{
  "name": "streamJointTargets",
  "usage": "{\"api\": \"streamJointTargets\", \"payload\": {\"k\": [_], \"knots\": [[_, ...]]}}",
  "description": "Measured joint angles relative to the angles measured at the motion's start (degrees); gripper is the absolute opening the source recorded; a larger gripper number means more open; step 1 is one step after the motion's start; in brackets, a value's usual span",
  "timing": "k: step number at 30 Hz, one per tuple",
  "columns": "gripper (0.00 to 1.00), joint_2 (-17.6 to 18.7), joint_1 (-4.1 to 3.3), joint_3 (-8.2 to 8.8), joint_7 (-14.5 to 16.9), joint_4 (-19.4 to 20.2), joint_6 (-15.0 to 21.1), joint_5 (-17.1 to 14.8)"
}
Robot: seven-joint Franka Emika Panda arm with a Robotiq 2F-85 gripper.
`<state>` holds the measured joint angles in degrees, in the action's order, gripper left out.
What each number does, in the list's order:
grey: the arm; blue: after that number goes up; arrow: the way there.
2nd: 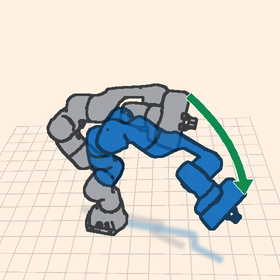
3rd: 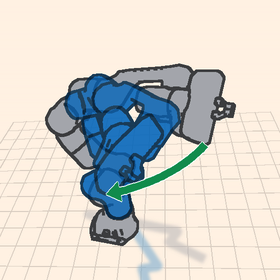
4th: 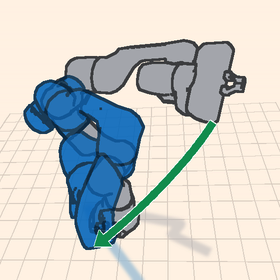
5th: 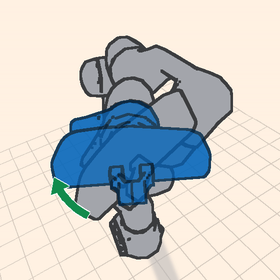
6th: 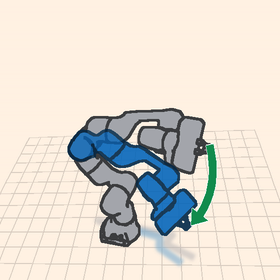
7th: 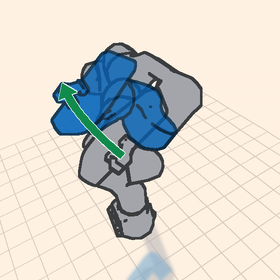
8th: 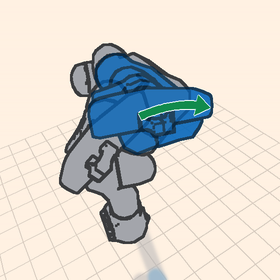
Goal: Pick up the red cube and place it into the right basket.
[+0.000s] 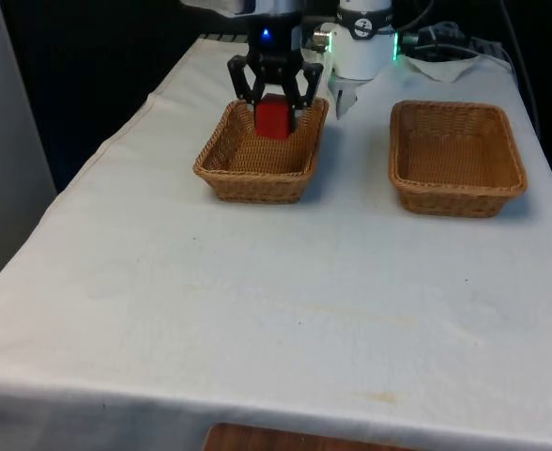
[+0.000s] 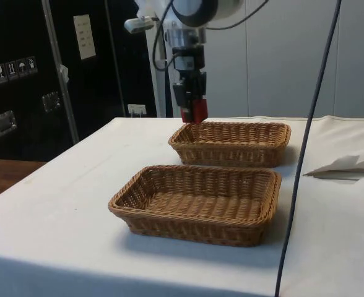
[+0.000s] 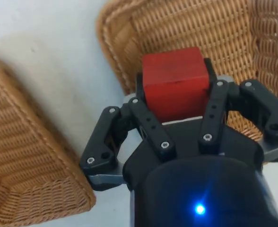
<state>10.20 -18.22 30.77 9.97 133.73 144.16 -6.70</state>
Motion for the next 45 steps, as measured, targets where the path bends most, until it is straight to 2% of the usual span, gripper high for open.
{"api": "streamJointTargets", "payload": {"k": [6,11,15,18,23,27,28,30,33,34,35,36,38,39,45], "knots": [[0.03,0.17,0.11,1.26,2.69,3.55,4.01,-0.92],[0.03,0.92,0.11,1.26,3.27,5.21,6.65,-1.26],[0.03,2.52,0.11,1.15,4.18,6.93,10.08,-2.18],[0.03,2.86,0.11,1.15,4.41,7.22,10.66,-2.41],[0.03,4.01,0.11,1.09,5.21,8.82,13.75,-3.32],[0.03,4.01,0.11,1.15,5.21,9.17,14.32,-3.32],[0.05,4.01,0.11,1.15,5.21,9.17,14.32,-3.32],[0.19,4.01,0.11,1.15,5.21,9.22,14.32,-3.32],[0.47,4.01,0.11,1.20,5.21,9.28,14.32,-3.32],[0.66,4.01,0.11,1.20,5.21,9.28,14.32,-3.32],[0.76,4.01,0.11,1.20,5.21,9.28,14.32,-3.32],[0.76,4.01,0.11,1.20,5.21,9.28,14.32,-3.32],[0.95,4.01,0.11,1.20,5.21,9.34,14.32,-3.32],[1.00,4.01,0.11,1.20,5.21,9.34,14.32,-3.32],[1.00,4.01,0.11,1.20,5.21,9.34,14.32,-3.32]]}}
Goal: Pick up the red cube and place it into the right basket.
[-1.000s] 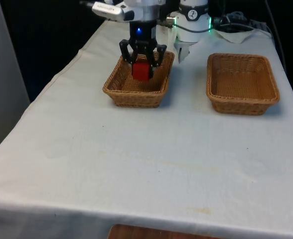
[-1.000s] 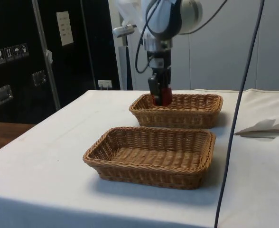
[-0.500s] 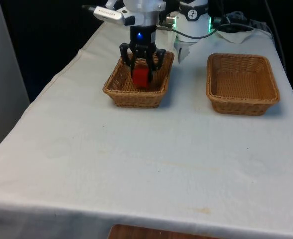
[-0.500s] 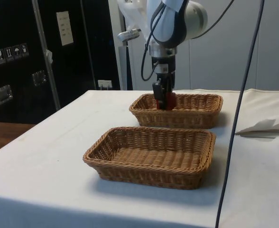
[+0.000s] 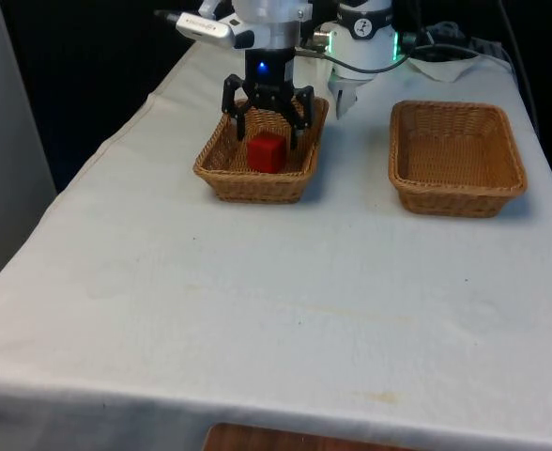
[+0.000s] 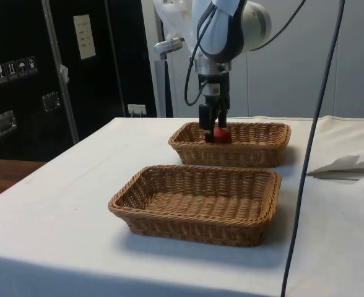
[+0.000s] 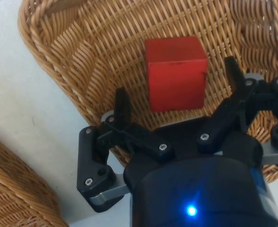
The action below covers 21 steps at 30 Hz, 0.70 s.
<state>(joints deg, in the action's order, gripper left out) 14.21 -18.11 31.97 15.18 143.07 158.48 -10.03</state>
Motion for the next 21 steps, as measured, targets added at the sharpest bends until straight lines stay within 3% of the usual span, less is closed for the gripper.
{"api": "streamJointTargets", "payload": {"k": [6,13,21], "knots": [[1.00,-0.92,-0.06,0.00,0.00,-0.40,-0.46,0.00],[1.00,-3.72,-0.23,-0.17,-0.11,-1.66,-3.67,0.29],[1.00,-4.47,-0.74,-2.29,-2.12,-5.04,-7.05,0.52]]}}
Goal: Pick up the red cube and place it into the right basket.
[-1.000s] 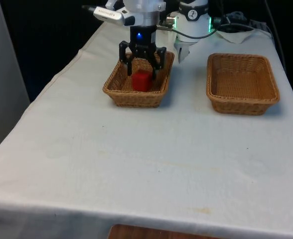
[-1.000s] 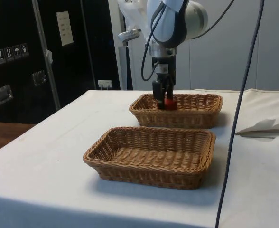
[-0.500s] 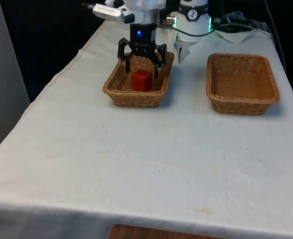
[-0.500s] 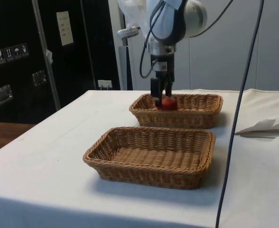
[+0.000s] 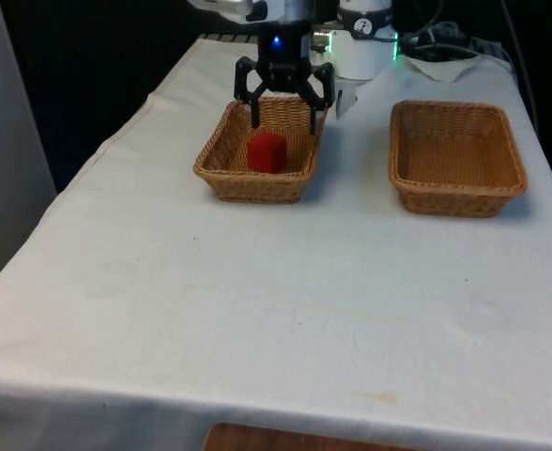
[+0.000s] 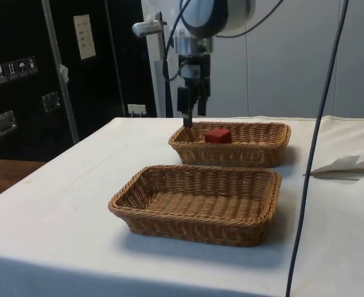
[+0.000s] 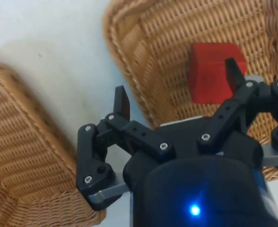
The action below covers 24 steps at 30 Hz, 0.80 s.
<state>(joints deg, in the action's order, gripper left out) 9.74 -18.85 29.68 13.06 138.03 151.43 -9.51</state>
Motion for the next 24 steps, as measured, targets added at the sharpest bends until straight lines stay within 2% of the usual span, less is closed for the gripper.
{"api": "streamJointTargets", "payload": {"k": [12,19,24], "knots": [[1.00,-0.06,-0.34,-3.55,-1.26,-1.66,-0.57,0.00],[1.00,-0.06,-0.40,-4.70,-1.32,-2.12,-0.57,0.00],[1.00,-0.06,-0.57,-6.13,-1.32,-2.58,-0.57,0.00]]}}
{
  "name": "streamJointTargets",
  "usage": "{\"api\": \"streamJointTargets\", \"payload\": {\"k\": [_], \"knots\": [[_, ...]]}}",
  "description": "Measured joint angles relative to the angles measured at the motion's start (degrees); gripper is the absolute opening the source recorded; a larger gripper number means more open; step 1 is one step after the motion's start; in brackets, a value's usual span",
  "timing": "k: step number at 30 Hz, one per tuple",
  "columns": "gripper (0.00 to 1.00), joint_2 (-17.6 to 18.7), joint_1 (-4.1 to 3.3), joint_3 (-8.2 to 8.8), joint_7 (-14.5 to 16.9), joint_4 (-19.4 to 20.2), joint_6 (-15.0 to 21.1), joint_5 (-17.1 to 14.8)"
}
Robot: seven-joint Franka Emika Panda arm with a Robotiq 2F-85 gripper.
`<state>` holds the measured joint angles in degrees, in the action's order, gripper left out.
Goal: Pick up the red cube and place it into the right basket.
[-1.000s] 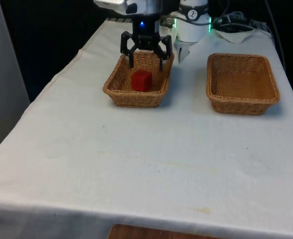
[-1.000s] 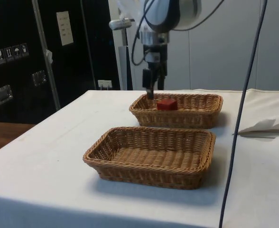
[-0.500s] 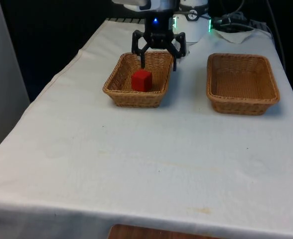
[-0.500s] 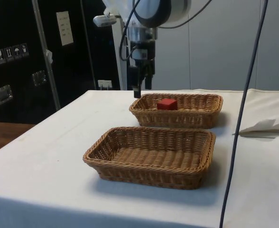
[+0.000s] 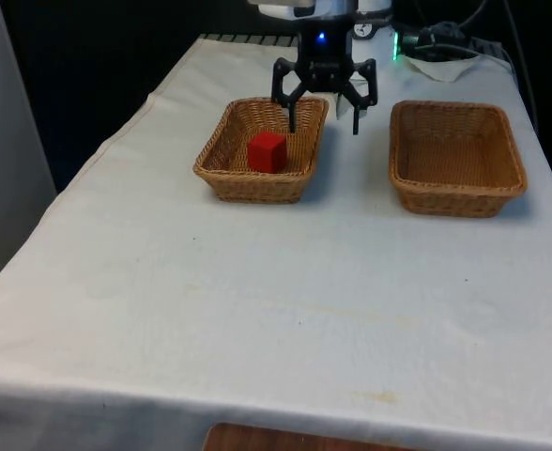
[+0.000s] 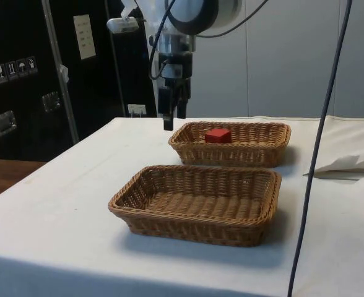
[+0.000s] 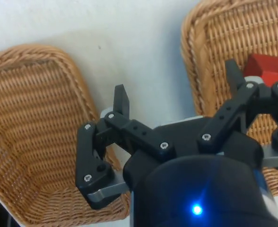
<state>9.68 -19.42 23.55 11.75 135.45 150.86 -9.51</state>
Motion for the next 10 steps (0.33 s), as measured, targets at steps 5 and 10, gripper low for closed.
{"api": "streamJointTargets", "payload": {"k": [5,10], "knots": [[1.00,0.00,-0.11,-1.09,0.00,-0.29,0.00,0.06],[1.00,0.00,-0.11,-1.32,0.00,-0.29,0.06,0.06]]}}
